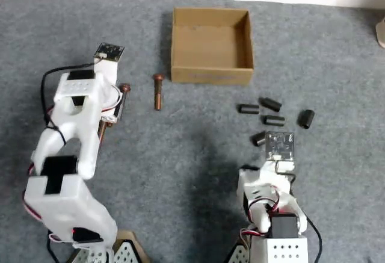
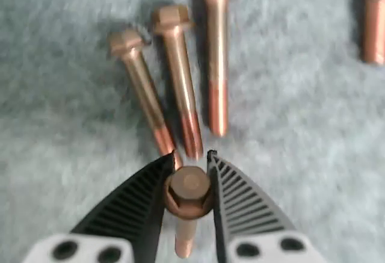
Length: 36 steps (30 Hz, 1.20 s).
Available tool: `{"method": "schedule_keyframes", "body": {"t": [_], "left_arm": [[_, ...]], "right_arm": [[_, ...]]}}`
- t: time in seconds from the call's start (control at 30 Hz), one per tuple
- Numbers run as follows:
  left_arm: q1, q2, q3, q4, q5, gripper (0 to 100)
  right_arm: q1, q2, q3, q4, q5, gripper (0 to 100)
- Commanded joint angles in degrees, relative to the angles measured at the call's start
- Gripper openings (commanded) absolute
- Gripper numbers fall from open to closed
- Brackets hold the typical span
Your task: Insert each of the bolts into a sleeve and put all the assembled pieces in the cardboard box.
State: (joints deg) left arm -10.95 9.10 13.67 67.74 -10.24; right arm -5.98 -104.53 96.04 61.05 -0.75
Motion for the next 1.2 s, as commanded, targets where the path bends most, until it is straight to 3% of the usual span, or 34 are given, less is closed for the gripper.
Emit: {"method": "schedule_keyframes", "body": {"t": [0.0,0.23,0.37,0.57,0.77,0.93,1.07,1.17], "left_arm": [[-0.7,-9.5,-1.6,6.6,0.0,1],[-0.6,-18.4,2.3,16.0,0.0,1],[-0.3,-21.2,10.1,11.6,0.7,1],[-0.2,-23.7,18.0,3.3,7.6,1],[1.9,-25.5,21.8,2.0,8.5,1],[2.9,-25.5,22.4,2.0,8.5,1],[2.9,-25.3,22.5,2.0,8.5,1],[2.9,-25.3,22.5,1.8,8.5,1]], "right_arm": [[-0.4,-0.6,7.3,-5.4,0.4,0.9],[2.2,-0.6,7.3,-9.5,0.4,1.0],[5.3,0.0,6.5,-10.2,0.4,1.0],[7.9,5.6,-3.5,-4.7,0.4,0.8],[12.8,23.9,-15.3,-6.0,3.0,1.6],[18.1,44.6,-28.3,-8.7,3.5,14.9],[21.3,60.7,-43.2,-1.4,4.2,16.2],[24.0,70.5,-54.6,5.1,11.9,16.2]]}}
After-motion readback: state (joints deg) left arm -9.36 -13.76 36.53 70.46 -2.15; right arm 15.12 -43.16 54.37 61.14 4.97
